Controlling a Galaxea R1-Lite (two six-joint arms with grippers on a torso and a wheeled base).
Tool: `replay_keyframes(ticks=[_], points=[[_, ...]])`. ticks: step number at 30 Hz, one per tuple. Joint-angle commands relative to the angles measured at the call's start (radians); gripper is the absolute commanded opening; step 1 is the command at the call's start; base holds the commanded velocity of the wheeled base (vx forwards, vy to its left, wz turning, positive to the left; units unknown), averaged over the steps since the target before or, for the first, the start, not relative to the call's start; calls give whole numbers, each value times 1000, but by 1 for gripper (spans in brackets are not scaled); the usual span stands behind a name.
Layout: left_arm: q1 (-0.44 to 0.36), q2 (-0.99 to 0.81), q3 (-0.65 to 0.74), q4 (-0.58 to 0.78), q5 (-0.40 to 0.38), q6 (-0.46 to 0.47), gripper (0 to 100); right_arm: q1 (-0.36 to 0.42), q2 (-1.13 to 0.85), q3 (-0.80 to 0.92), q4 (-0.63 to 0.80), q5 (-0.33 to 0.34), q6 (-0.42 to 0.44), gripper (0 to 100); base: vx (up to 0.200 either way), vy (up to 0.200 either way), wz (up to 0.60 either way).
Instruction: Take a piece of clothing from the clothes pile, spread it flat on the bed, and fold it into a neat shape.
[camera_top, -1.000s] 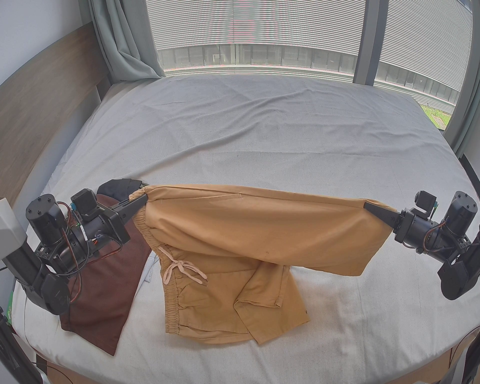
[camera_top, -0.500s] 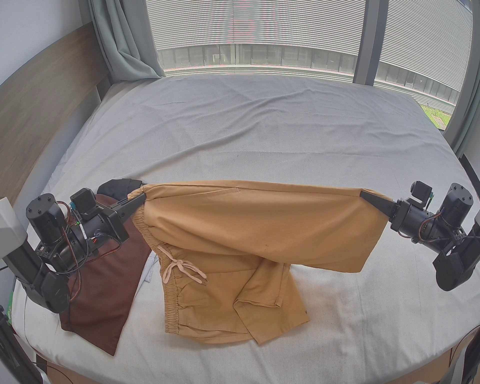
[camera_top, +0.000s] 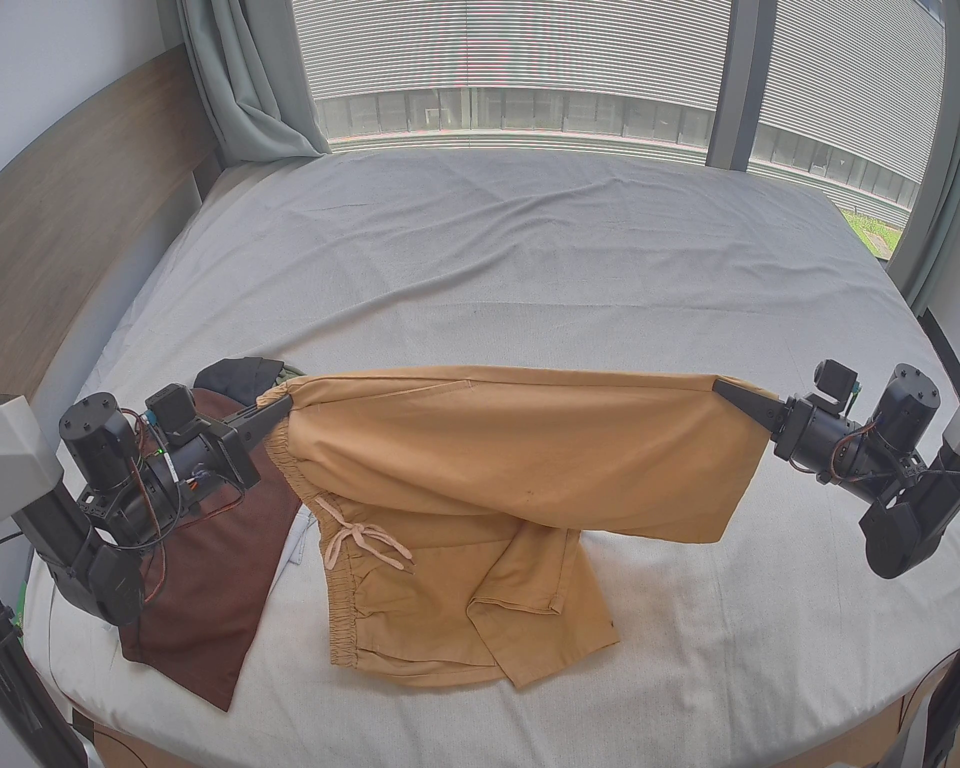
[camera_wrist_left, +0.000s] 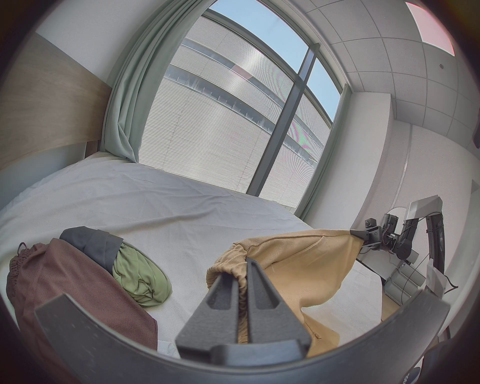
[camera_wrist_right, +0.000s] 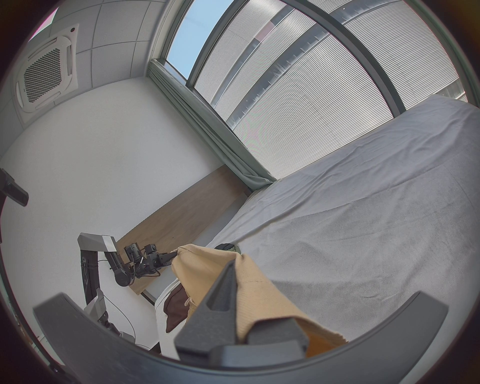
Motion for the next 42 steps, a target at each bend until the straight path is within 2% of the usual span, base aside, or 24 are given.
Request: replay_keyframes(ticks=[1,8,13,23,30,34,42], points=[[14,42,-25,-2,3,-2,0,5,35,-36,0,0,-1,0,0,0,0],[20,71,-51,-2,8,-37,0,4,108,-116,0,0,-3,0,0,0,0],[20,87,-87,0,10,-95,0,-2,168,-187,0,-1,-1,0,0,0,0],[11,176,-174,0,72,-100,0,2,262,-300,0,-1,4,0,0,0,0],[6,214,-225,0,74,-103,0,-2,309,-392,0,-3,45,0,0,0,0],[6,248,-258,0,75,-123,0,-1,358,-492,1,-44,88,0,0,0,0],[9,309,-321,0,105,-177,0,-2,457,-619,3,-44,106,0,0,0,0]])
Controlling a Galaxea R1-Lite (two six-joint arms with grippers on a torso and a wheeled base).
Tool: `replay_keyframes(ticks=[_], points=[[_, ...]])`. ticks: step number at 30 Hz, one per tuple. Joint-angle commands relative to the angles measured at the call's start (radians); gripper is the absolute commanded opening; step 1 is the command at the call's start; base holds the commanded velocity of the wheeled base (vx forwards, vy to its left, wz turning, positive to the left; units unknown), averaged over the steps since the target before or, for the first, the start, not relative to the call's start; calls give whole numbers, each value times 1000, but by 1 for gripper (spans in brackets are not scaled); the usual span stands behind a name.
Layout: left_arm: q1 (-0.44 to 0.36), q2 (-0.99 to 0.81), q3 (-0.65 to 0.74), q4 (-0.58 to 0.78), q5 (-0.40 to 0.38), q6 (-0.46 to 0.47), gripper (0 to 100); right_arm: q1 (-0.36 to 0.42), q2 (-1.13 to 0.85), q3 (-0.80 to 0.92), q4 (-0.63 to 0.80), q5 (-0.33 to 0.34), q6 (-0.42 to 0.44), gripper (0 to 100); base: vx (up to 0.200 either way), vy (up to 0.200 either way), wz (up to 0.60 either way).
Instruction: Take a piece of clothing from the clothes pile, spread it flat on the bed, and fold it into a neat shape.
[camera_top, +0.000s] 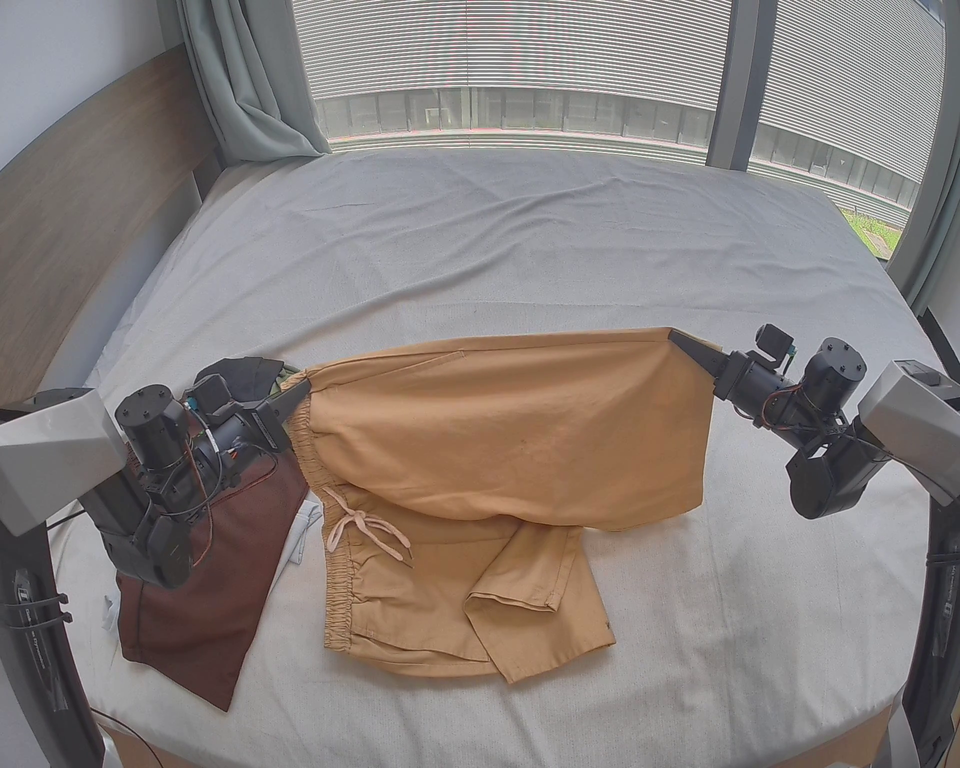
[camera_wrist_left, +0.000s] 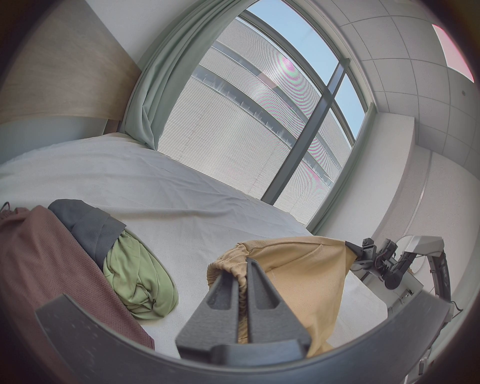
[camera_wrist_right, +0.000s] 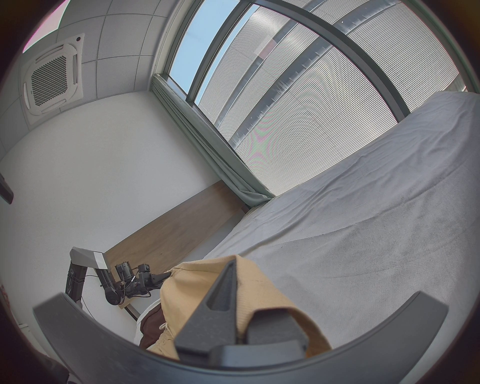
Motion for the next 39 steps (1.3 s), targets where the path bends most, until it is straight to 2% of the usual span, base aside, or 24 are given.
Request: replay_keyframes(ticks=[1,15,36,37,39], points=[[5,65,-55,-1,19,-25,0,-3,90,-80,1,-3,6,0,0,0,0],[10,141,-155,-1,27,-132,0,-4,226,-255,29,-4,7,0,0,0,0],[11,190,-204,-1,27,-137,0,2,278,-389,92,-6,2,0,0,0,0],[13,190,-204,-1,27,-137,100,5,278,-395,100,-6,2,0,0,0,0],[13,190,-204,-1,27,-137,100,9,278,-412,112,-6,1,0,0,0,0]])
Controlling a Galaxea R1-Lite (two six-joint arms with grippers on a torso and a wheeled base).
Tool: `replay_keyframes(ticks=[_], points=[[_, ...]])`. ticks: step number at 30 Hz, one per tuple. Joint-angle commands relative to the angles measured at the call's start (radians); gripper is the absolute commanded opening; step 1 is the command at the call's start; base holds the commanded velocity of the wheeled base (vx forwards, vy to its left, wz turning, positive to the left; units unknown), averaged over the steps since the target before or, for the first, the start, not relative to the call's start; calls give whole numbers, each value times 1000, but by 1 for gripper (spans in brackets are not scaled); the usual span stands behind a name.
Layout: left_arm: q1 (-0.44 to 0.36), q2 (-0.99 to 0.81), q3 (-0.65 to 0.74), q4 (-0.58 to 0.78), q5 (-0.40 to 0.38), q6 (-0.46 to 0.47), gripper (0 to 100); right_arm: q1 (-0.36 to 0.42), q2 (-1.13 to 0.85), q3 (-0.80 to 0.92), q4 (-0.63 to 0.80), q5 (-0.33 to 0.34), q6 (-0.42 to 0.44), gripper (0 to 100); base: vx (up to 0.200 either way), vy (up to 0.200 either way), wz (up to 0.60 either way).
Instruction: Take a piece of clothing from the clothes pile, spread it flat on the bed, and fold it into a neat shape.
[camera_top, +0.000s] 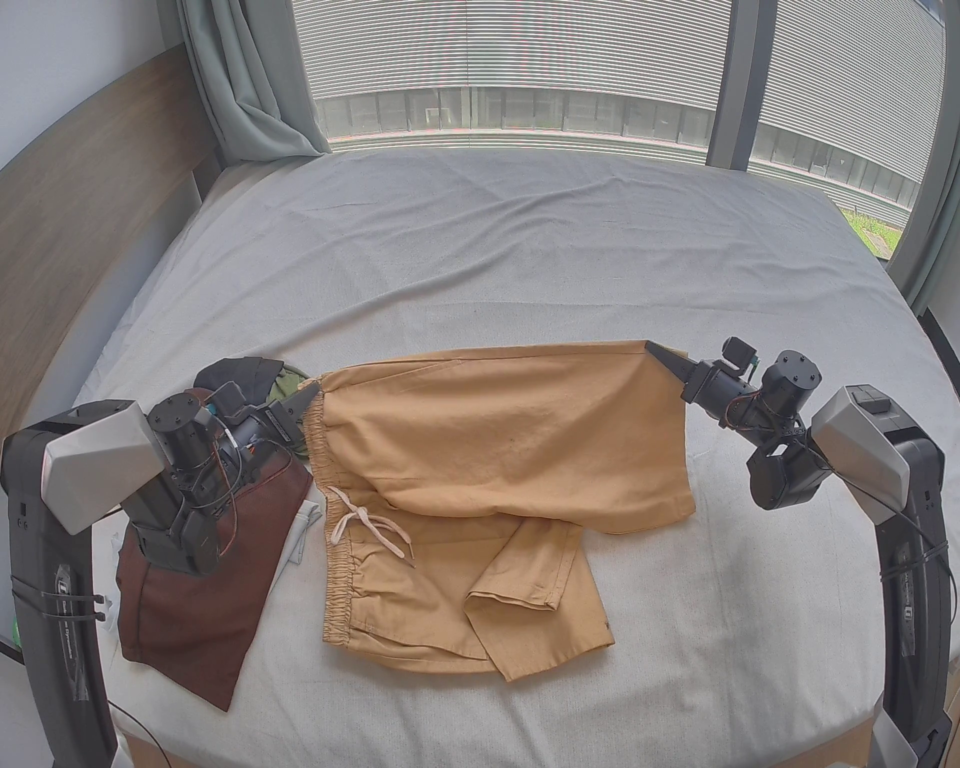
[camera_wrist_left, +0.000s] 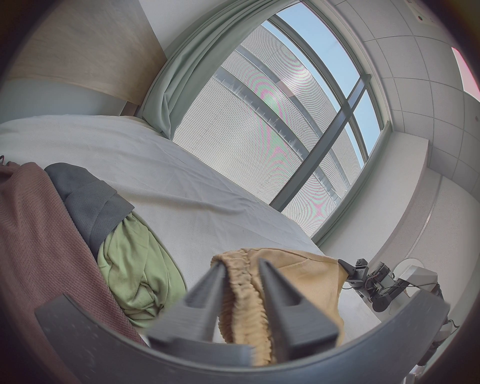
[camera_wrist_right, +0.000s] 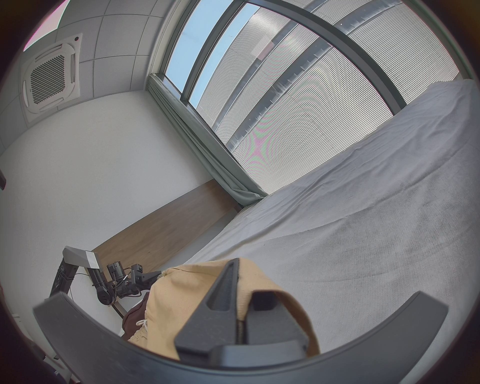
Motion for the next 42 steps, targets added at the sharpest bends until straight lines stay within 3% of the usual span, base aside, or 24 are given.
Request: replay_keyframes(ticks=[1,2,10,22,32,33,36,38,42], points=[[0,2,0,-1,-1,0,100,8,4,-29,11,0,-3,0,0,0,0],[0,4,-2,-1,-3,0,100,9,4,-39,14,0,-4,100,0,0,0],[-5,1,4,-1,-1,-32,100,17,-6,-39,25,-3,-6,100,0,0,0],[0,-76,138,-4,-3,-26,100,29,-95,143,2,-3,-72,100,0,0,0],[-6,-219,293,-2,-14,-23,100,114,-246,495,-107,-17,-87,100,0,0,0],[-11,-243,317,-2,-18,-22,100,144,-282,582,-107,-60,-113,100,0,0,0],[-12,-280,334,-1,-41,-20,100,183,-308,665,-108,-100,-146,100,0,0,0],[-12,-280,334,-1,-41,-20,100,183,-308,665,-108,-100,-146,100,0,0,0],[-14,-335,383,-1,-72,11,100,247,-399,850,-105,-117,-175,100,0,0,0]])
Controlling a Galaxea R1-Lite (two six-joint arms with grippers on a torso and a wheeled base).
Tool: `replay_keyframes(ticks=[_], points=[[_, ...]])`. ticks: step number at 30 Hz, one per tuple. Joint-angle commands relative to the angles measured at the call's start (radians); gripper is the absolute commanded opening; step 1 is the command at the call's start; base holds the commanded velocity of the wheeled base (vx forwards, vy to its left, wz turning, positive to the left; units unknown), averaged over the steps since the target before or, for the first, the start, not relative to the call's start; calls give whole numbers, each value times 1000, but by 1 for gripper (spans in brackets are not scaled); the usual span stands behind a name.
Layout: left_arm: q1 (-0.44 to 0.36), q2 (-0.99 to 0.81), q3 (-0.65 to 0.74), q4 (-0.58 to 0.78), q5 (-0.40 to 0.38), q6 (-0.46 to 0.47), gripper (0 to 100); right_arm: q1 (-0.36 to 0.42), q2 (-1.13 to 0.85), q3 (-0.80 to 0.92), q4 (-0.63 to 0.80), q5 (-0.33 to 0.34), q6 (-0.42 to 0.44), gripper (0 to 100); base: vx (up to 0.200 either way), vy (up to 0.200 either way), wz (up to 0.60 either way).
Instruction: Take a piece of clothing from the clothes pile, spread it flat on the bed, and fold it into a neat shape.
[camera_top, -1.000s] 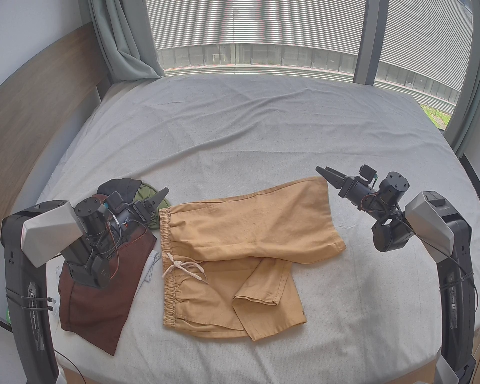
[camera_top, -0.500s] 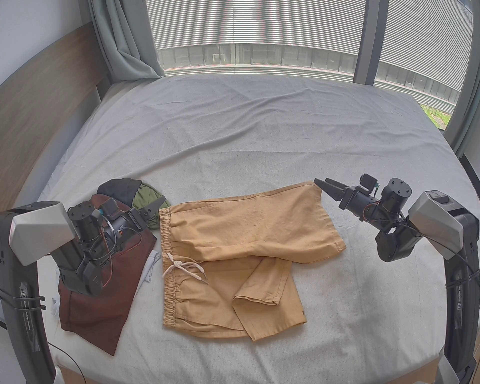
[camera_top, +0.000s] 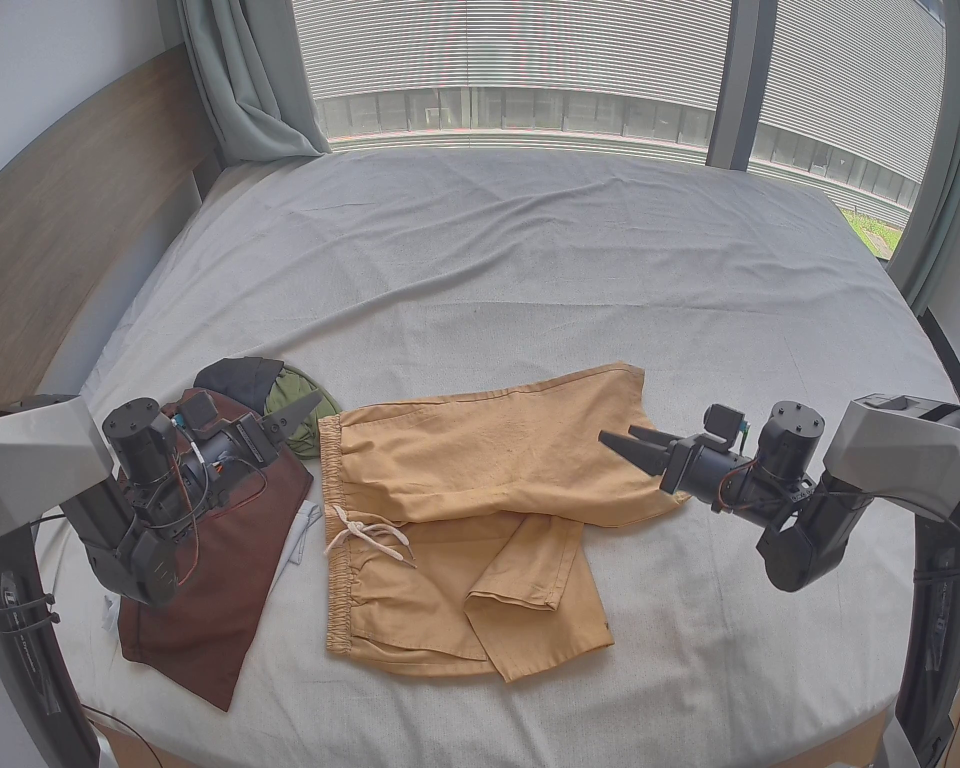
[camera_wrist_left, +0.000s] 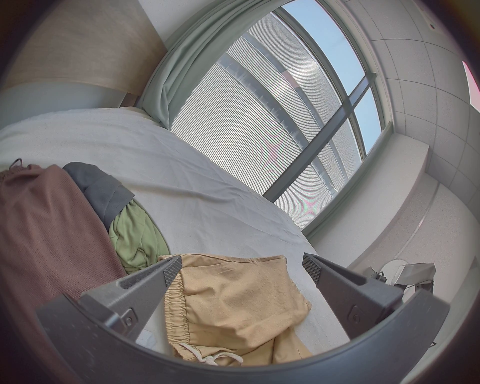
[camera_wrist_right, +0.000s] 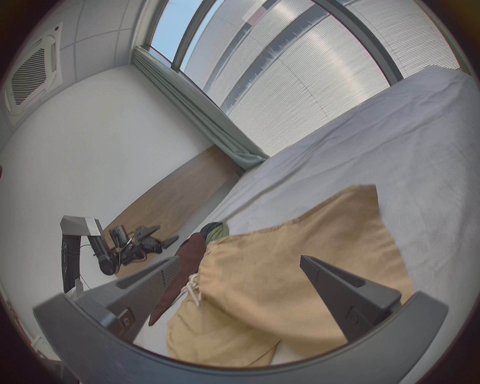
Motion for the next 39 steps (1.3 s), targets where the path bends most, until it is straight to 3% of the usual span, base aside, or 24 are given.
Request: replay_keyframes(ticks=[1,7,10,33,39], points=[[-4,-97,69,-1,-32,54,100,89,-139,202,-3,-29,-32,100,0,0,0],[-4,-80,104,-1,-69,278,100,122,-171,275,-3,-28,-34,100,0,0,0],[-11,-80,120,1,-72,312,100,125,-173,285,-2,-28,-34,100,0,0,0],[-16,-57,129,-1,-72,360,100,172,-79,372,-2,-41,-26,100,0,0,0],[-17,-54,131,-1,-72,360,100,224,-74,374,-2,-77,65,100,0,0,0]])
